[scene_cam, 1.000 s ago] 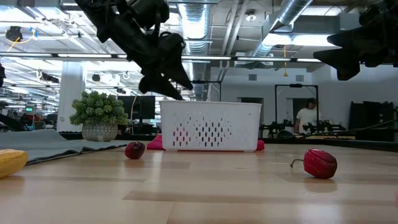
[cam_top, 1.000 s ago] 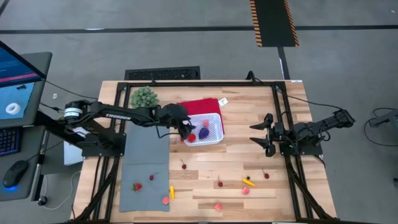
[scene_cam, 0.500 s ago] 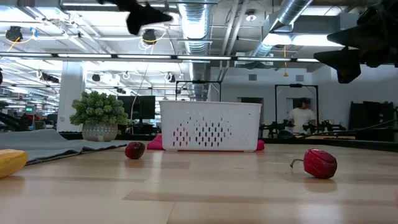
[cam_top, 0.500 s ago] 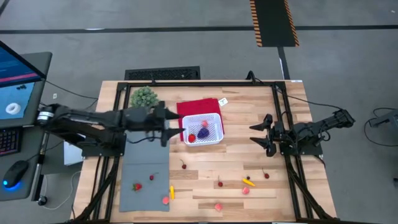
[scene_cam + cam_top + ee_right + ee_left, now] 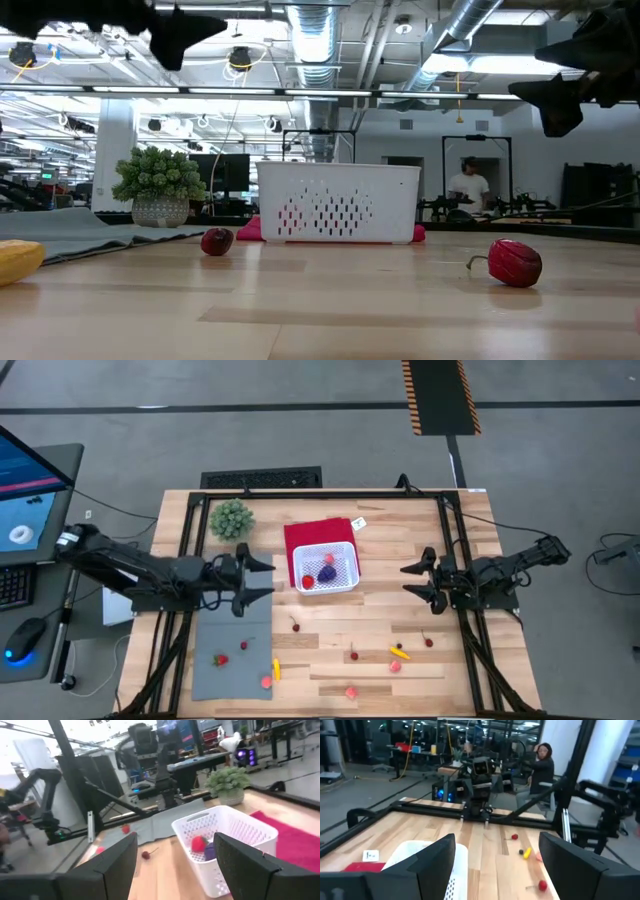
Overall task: Pick and placing Produce into tupperware
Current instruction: Put the red cherry into the white bin
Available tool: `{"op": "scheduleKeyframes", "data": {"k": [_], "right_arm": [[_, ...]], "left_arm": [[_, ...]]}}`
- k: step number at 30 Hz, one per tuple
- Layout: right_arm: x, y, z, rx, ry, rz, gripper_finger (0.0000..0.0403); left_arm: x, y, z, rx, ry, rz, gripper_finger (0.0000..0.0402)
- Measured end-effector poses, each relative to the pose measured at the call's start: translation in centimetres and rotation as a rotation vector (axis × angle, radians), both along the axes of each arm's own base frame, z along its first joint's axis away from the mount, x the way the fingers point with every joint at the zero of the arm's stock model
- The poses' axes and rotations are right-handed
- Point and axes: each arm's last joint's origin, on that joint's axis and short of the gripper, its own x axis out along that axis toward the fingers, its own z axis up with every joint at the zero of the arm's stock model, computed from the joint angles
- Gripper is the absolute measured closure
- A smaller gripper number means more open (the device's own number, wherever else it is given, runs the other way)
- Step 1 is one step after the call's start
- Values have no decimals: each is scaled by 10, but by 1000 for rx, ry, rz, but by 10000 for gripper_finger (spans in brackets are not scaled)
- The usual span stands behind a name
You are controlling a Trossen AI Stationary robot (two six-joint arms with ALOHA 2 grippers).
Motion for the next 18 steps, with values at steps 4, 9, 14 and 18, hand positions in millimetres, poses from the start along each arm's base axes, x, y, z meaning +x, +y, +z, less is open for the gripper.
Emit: {"op": "scheduleKeyframes", "data": {"k": [4,9,14,18], "right_arm": [[-2,-1,2,57,74,-2,117],[0,3,6,128,152,21,117],[7,13,15,192,240,54,117],[16,24,29,256,346,72,117]], "left_arm": [[-5,-1,-19,39,3,-13,125],[-9,0,-17,45,-70,-8,125],[-11,0,-13,29,-95,-12,125],[-11,0,-13,40,-93,-11,125]]}}
